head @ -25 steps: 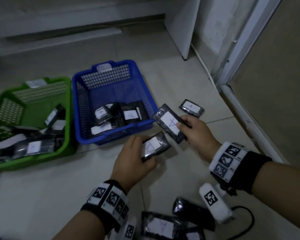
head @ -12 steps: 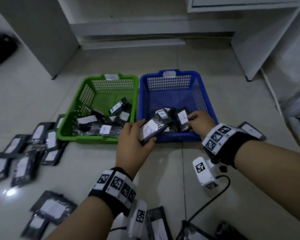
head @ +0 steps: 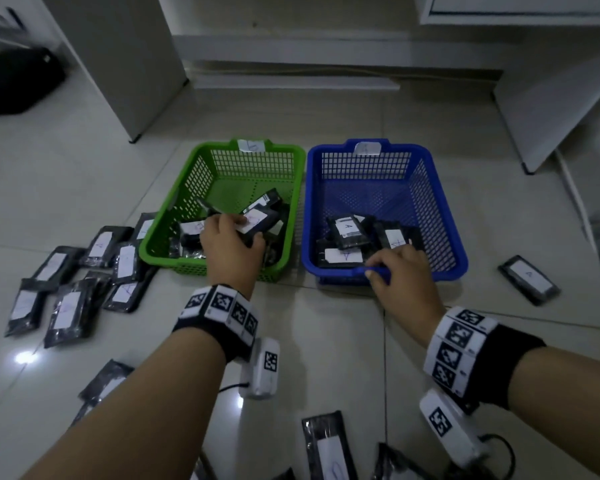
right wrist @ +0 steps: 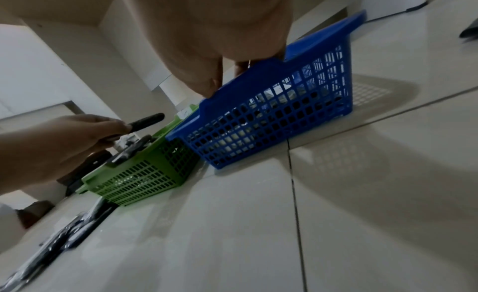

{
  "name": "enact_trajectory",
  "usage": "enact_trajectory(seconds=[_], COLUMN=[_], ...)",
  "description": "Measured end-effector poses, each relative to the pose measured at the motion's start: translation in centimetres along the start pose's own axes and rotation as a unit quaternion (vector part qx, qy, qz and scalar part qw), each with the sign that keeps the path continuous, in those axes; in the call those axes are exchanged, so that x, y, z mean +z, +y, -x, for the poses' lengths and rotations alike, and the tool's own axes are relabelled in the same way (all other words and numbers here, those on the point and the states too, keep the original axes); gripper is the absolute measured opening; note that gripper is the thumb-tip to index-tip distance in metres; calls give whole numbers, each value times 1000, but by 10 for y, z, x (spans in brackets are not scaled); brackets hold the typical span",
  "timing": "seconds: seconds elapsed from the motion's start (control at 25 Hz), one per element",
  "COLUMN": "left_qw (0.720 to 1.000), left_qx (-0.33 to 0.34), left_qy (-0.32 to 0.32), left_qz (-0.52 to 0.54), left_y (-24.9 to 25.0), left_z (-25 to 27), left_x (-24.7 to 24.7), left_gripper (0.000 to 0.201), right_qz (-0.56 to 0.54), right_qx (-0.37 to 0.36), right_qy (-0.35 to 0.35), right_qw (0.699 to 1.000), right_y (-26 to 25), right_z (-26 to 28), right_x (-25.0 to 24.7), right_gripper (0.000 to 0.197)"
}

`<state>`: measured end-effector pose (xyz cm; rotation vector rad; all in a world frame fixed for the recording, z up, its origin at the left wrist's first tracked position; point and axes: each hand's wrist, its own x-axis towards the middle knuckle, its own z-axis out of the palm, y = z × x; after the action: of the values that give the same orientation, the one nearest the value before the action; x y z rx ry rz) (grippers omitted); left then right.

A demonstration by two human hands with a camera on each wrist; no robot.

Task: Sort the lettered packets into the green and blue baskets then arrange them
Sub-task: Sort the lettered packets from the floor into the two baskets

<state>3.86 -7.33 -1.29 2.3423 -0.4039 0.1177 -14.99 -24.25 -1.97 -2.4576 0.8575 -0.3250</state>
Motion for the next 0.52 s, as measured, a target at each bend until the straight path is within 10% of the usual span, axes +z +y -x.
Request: enact_trajectory(seconds=[0.32, 0.52], left_qw=[989, 974], left_qx=[100, 195], left_qy=[-84, -115], left_qz=[-65, -10], left_y=[-15, -20], left_z=[7, 88], left_x=[4, -13], left_gripper=[41, 22], right_qz=[-15, -23], right_qx=[-33, -124], right_qy=[-85, 6], right_qw=[996, 992], right_y=[18, 13], right_z=[3, 38], right_x=[-6, -7], right_gripper=[31, 39])
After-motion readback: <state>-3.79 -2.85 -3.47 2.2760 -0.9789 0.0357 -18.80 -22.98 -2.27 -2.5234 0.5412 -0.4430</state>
